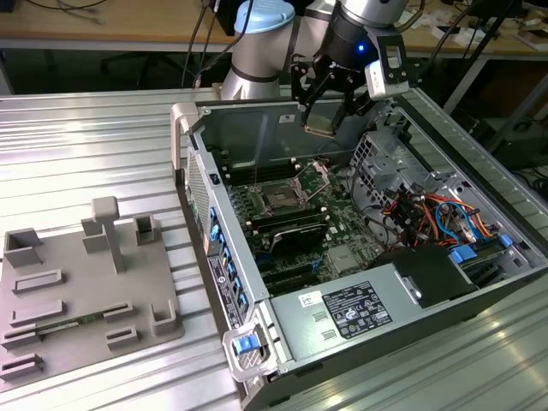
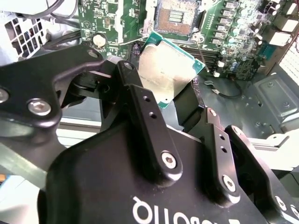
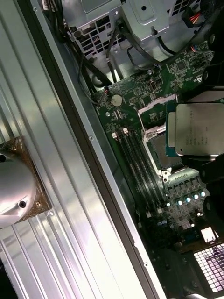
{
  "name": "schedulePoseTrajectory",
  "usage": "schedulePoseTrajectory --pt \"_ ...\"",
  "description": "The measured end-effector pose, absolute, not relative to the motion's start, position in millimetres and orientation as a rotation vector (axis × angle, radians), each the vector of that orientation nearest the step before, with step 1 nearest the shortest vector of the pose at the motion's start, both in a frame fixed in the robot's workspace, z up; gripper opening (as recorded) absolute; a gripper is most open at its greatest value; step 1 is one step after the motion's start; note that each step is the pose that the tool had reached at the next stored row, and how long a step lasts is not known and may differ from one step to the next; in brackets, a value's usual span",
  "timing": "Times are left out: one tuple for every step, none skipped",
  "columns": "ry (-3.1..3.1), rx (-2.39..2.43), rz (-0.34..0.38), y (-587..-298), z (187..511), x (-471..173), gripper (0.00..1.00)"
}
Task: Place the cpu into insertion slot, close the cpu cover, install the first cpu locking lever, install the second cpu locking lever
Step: 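Place the cpu into insertion slot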
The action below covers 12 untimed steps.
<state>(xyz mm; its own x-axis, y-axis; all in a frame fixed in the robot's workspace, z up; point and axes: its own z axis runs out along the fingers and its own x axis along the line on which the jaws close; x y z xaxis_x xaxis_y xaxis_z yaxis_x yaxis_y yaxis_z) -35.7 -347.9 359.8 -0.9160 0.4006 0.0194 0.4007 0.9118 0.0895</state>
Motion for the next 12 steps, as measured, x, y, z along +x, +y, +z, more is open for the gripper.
schedulePoseTrajectory --pt "-3.07 -0.647 -0.144 -347.9 359.8 -36.8 0.55" --pt "-3.07 -0.652 -0.144 -348.0 359.7 -38.9 0.55" --pt "-3.069 -0.655 -0.144 -348.0 359.7 -41.6 0.55" --pt "-3.069 -0.656 -0.144 -348.0 359.6 -43.8 0.55" --pt "-3.069 -0.656 -0.144 -348.0 359.6 -45.5 0.55" --pt "-3.068 -0.657 -0.144 -347.9 359.5 -47.7 0.55" --pt "-3.068 -0.658 -0.144 -347.9 359.5 -49.2 0.55" --pt "-3.068 -0.659 -0.144 -347.9 359.5 -49.8 0.55" --pt "-3.068 -0.659 -0.144 -347.9 359.5 -49.8 0.55" --pt "-3.068 -0.659 -0.144 -348.0 359.5 -49.8 0.55" --pt "-3.068 -0.659 -0.144 -348.0 359.5 -49.8 0.55" --pt "-3.068 -0.659 -0.144 -348.0 359.5 -49.9 0.55"
